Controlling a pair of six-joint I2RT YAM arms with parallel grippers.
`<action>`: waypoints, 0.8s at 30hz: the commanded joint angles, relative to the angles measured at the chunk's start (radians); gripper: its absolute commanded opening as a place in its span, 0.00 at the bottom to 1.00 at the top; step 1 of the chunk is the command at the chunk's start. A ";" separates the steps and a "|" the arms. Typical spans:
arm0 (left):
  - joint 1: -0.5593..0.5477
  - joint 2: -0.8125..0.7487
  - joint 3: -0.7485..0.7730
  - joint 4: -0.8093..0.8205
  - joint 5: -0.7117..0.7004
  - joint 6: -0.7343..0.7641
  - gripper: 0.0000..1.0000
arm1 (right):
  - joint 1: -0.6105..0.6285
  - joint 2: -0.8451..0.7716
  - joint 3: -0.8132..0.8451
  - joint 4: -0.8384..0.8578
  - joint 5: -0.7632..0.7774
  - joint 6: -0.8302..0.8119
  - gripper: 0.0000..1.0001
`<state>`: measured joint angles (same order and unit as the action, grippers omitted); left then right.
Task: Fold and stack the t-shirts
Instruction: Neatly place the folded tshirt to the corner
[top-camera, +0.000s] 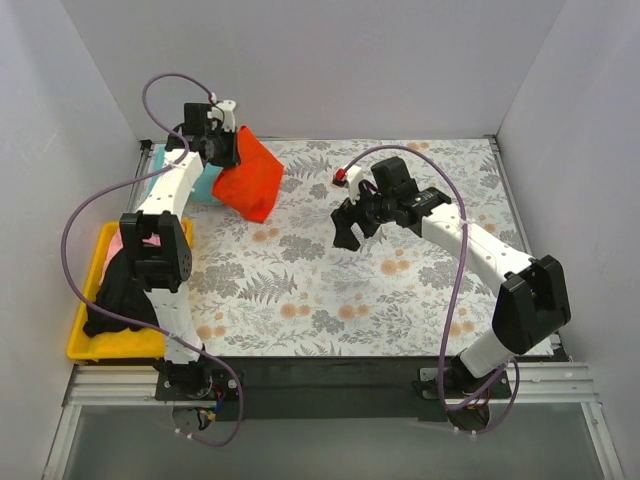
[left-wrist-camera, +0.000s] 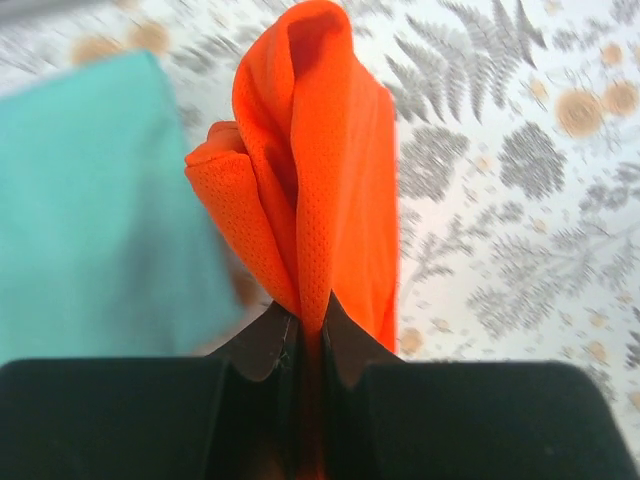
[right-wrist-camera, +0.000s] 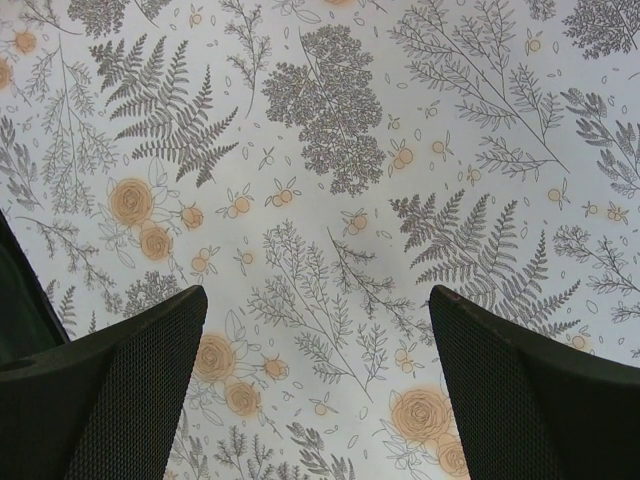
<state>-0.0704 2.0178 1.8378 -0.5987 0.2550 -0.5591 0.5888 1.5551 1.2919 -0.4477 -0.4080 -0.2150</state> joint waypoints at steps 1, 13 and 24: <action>0.033 -0.002 0.101 0.023 -0.005 0.105 0.00 | -0.009 -0.033 -0.014 -0.002 0.020 -0.012 0.98; 0.069 -0.002 0.242 -0.022 0.029 0.131 0.00 | -0.012 -0.035 -0.026 -0.002 0.018 -0.012 0.98; 0.155 0.030 0.242 -0.046 0.047 0.145 0.00 | -0.012 -0.015 -0.028 -0.002 0.024 -0.015 0.98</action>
<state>0.0593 2.0418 2.0430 -0.6411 0.2790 -0.4320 0.5827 1.5528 1.2621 -0.4541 -0.3901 -0.2169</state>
